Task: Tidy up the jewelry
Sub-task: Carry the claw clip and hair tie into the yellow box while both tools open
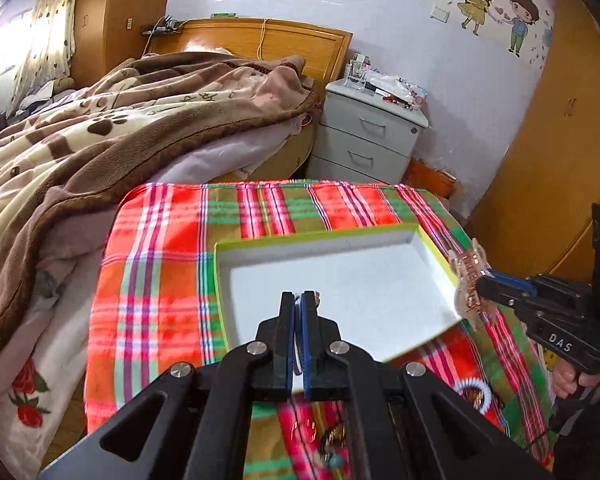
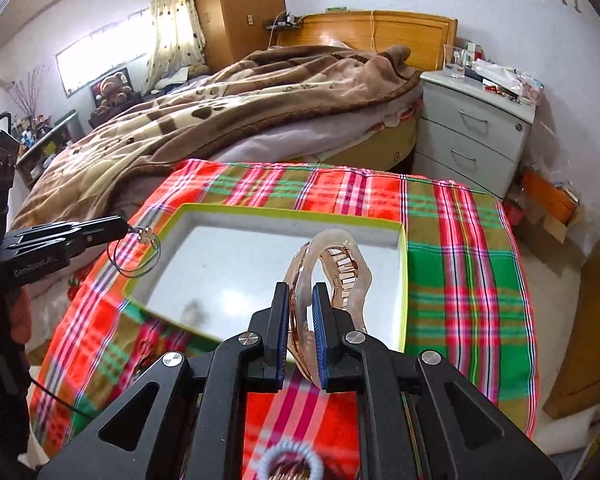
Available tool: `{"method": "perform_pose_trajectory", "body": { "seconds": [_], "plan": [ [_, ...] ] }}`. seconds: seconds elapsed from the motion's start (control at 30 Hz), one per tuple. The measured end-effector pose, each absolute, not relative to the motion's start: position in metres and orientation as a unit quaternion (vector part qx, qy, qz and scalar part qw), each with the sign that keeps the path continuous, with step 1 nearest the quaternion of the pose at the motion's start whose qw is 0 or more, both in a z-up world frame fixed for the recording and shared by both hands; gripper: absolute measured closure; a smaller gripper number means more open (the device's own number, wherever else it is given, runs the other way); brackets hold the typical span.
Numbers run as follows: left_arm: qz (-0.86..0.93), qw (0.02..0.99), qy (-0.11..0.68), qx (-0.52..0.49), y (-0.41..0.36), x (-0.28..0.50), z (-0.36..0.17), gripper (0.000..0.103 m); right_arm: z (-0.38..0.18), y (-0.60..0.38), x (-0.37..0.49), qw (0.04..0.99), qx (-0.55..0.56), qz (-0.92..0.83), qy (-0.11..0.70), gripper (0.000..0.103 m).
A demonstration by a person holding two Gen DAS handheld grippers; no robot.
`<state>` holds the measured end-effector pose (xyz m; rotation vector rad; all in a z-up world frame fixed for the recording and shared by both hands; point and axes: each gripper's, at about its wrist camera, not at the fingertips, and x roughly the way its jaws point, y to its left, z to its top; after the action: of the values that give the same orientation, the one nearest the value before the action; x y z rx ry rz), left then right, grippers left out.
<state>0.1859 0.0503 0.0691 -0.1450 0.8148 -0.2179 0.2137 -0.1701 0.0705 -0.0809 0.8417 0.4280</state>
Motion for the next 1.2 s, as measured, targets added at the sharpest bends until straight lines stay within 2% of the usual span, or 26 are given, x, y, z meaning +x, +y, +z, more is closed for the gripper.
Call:
{"method": "perform_pose_trajectory", "body": {
  "seconds": [0.53, 1.2],
  "plan": [
    [-0.112, 0.886, 0.443, -0.082, 0.044, 0.265, 0.029, 0.1, 0.035, -0.166, 0.288, 0.863, -0.047, 0.19, 0.465, 0.091],
    [-0.071, 0.865, 0.489, -0.088, 0.056, 0.285, -0.012, 0.099, 0.022, -0.153, 0.302, 0.859, -0.077, 0.179, 0.473, 0.09]
  ]
}}
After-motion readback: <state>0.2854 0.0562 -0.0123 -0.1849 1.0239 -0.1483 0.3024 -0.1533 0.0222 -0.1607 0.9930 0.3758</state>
